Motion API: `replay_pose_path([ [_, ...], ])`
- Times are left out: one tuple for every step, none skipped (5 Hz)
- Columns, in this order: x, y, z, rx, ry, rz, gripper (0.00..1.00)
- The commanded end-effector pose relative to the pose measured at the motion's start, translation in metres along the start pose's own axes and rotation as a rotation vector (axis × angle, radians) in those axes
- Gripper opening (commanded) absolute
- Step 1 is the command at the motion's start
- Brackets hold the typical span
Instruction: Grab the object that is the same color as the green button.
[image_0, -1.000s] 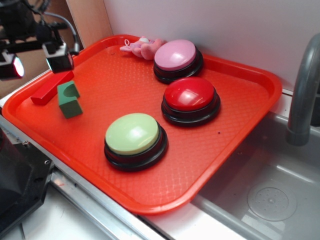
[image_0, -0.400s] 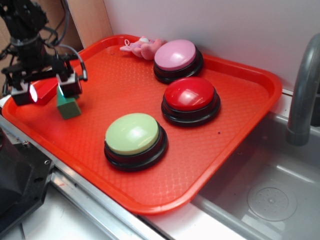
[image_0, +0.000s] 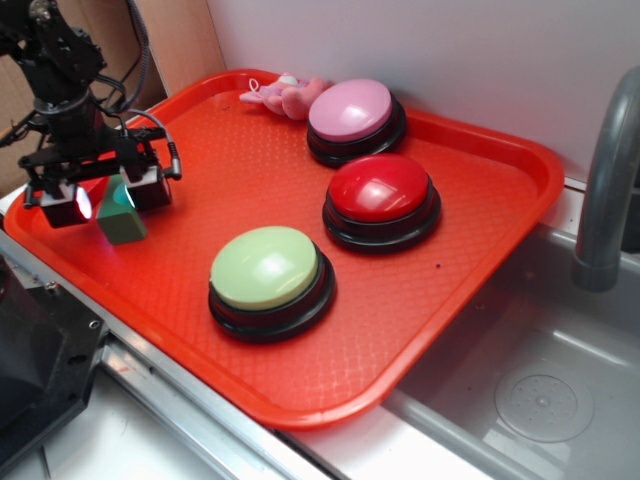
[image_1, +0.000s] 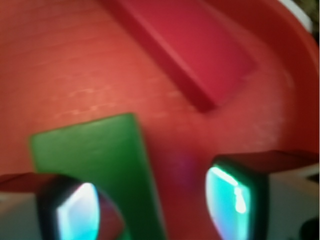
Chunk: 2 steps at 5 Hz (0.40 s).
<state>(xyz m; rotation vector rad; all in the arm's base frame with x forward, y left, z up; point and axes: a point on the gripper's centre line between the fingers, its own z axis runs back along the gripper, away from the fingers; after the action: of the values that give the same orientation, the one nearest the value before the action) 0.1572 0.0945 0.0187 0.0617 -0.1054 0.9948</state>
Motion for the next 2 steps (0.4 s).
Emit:
replay_pose_path([
  [0.0, -0.005, 0.023, -0.1, -0.049, -0.099, 0.0],
  [0.002, -0.016, 0.059, -0.04, -0.1, -0.179, 0.0],
])
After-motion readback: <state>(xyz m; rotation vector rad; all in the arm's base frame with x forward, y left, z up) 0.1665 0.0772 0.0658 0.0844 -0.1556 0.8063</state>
